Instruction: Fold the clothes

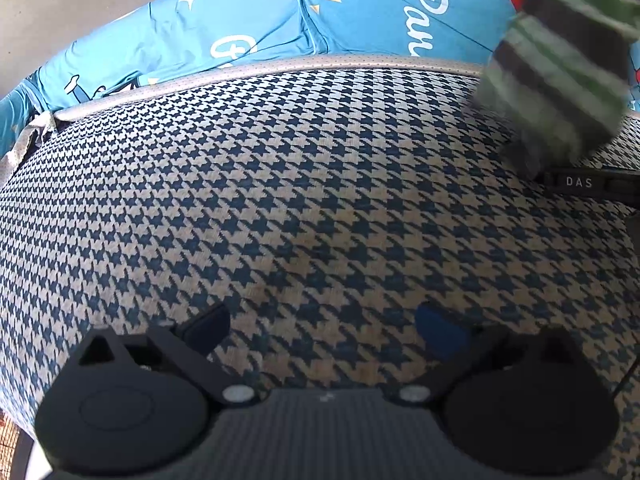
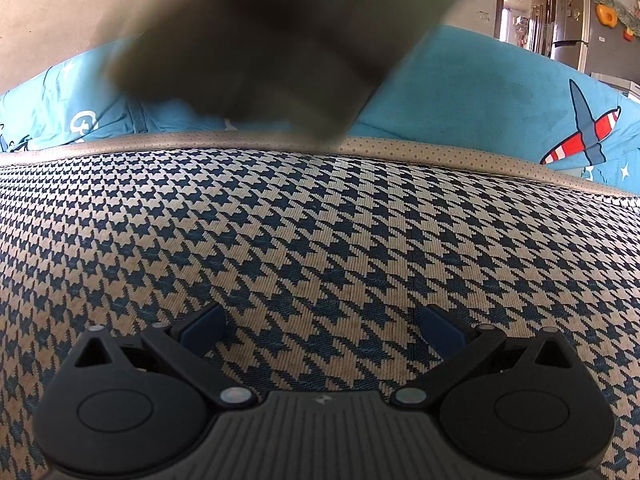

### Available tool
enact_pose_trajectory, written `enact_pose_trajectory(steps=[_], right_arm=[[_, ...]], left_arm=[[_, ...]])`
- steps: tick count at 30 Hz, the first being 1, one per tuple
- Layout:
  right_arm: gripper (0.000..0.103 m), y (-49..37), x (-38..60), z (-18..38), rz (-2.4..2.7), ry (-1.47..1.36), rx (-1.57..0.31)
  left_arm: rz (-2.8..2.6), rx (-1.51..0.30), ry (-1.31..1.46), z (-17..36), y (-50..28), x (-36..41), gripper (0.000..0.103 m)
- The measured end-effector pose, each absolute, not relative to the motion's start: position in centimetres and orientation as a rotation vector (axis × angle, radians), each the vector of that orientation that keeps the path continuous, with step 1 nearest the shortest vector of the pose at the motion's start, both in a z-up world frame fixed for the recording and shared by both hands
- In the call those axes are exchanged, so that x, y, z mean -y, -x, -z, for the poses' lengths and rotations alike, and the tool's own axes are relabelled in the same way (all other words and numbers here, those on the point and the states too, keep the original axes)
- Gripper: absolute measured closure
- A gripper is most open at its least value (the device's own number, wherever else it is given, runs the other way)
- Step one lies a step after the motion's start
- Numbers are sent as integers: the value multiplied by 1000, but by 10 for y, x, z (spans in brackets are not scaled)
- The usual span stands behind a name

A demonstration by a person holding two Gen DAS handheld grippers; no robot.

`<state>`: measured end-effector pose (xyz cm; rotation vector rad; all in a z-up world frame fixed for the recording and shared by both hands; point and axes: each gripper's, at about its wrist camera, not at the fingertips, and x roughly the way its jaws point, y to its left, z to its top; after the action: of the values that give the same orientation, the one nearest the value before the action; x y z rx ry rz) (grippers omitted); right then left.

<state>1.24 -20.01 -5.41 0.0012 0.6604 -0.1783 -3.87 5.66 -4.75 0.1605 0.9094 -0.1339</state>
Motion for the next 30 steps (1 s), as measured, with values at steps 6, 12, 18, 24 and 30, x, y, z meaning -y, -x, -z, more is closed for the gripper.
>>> enact_pose_trajectory(steps=[6, 12, 18, 24, 30], right_arm=[[0, -13, 200, 54, 179, 0, -660], [0, -13, 200, 53, 178, 0, -660], [0, -13, 200, 53, 178, 0, -661], [0, -13, 199, 54, 178, 0, -660], [0, -14, 199, 55, 178, 0, -660]], left_arm=[[115, -905, -147, 48, 32, -62, 0], [91, -911, -134, 49, 20, -66, 0], [84, -911, -140, 52, 12, -70, 0], [85, -910, -129, 53, 5, -77, 0], [83, -905, -124, 51, 8, -76, 0]])
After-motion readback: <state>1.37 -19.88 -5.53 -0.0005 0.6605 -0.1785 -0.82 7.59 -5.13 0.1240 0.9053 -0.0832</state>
